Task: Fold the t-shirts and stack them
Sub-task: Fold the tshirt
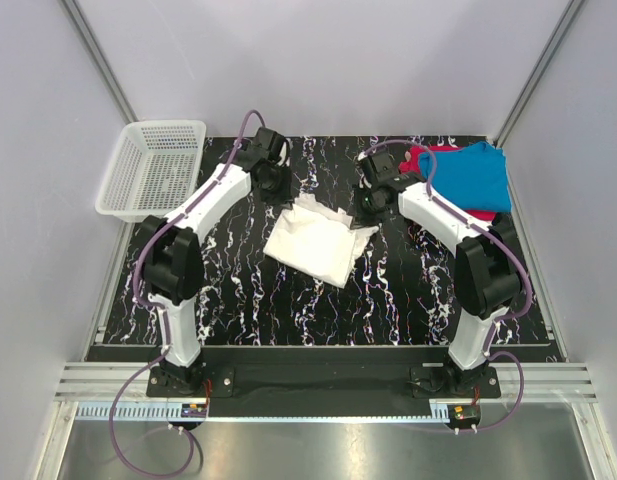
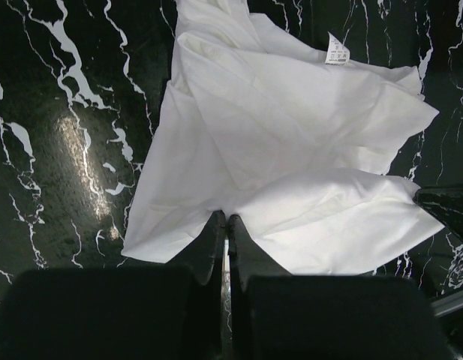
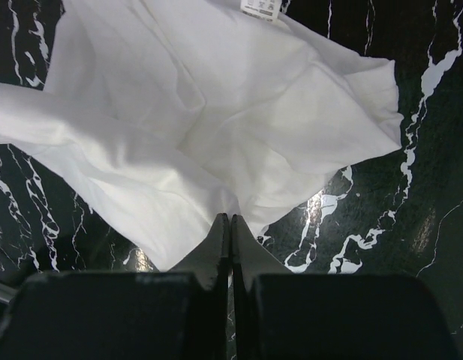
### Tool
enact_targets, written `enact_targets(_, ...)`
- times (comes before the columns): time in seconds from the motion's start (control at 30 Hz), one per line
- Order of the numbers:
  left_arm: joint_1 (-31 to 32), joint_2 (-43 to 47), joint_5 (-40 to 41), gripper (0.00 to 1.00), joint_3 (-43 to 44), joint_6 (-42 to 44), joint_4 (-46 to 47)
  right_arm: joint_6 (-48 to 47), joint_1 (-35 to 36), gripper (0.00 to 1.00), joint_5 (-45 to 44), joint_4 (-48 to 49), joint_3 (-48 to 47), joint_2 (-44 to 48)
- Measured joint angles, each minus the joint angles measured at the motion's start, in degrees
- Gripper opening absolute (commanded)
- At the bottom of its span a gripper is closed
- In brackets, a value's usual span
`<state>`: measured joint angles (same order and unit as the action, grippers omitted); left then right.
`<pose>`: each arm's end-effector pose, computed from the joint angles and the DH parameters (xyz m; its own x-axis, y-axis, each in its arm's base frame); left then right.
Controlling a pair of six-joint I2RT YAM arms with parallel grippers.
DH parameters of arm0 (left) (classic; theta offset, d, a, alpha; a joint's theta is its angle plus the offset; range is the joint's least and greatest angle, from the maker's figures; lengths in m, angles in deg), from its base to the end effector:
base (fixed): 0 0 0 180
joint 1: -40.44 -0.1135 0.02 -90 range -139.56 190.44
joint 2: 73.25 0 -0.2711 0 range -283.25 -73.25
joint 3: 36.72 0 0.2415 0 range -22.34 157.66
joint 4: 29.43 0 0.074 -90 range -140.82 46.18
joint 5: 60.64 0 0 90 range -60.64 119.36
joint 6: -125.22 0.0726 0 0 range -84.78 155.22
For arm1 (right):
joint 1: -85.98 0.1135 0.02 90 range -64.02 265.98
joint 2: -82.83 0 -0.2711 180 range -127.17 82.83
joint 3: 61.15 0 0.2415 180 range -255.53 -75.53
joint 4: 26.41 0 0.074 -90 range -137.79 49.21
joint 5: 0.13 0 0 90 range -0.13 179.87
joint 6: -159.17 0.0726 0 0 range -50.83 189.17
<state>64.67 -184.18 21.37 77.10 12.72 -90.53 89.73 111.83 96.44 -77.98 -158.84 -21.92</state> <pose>0.3924 -0.1877 0.2549 -0.8972 -0.0118 -0.4415 0.1406 0.9400 -0.3108 0.3606 0.1840 0.2212 -0.8904 -0.0437 -0.4531 -0.1859 0.9435 0.2743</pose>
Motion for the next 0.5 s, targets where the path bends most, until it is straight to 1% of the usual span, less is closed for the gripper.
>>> enact_targets(0.3, 0.0, -5.5, -0.4, 0.0, 6.1, 0.0, -1.0, -0.5, -0.5, 0.0, -0.9, 0.2, -3.8, 0.0)
enact_targets(0.5, 0.0, -6.6, -1.4, 0.0, 10.5, 0.0, -1.3, -0.9, -1.1, 0.0, -1.2, 0.6, -4.3, 0.3)
